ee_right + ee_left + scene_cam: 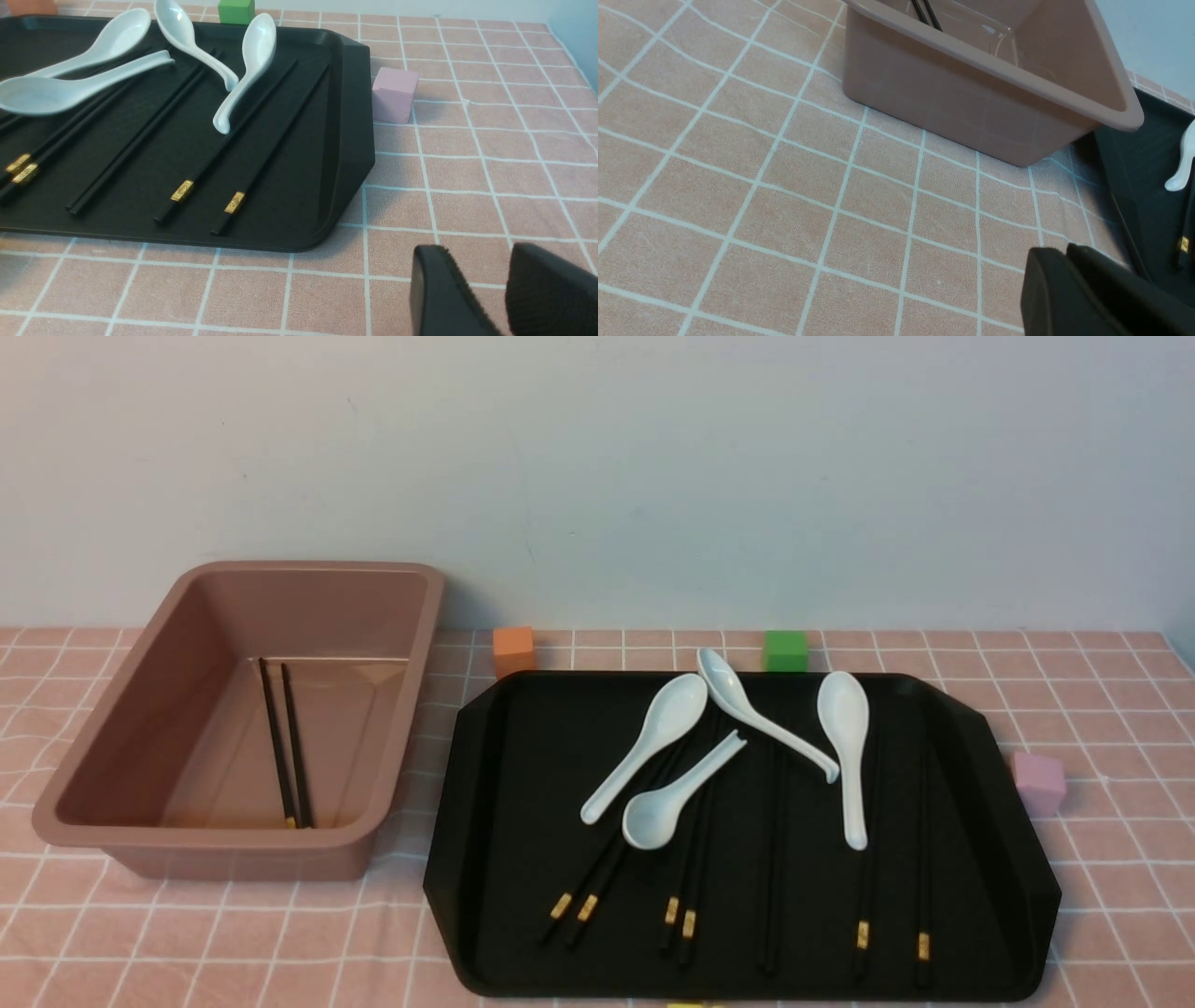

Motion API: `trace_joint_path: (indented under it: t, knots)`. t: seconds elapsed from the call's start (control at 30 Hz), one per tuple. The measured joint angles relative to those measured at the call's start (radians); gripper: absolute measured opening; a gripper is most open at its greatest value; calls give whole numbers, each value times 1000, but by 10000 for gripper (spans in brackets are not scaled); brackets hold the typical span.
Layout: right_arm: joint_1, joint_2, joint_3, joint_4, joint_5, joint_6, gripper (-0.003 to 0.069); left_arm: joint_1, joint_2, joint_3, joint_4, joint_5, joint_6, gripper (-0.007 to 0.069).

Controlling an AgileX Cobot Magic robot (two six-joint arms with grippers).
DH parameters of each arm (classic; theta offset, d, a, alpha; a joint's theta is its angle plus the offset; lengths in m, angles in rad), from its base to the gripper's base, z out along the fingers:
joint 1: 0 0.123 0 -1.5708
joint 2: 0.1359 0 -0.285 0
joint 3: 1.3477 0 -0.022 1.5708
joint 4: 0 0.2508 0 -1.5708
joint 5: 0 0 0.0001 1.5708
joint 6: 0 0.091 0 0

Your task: On pink tablecloth take chopsticks from black tray and put them in box.

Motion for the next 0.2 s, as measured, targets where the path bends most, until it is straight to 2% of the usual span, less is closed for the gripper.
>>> trace_joint_path:
  t: [0.2]
  knots:
    - [0, 0, 0, 0, 0, 0, 240, 0, 0, 0, 0, 0, 0, 60]
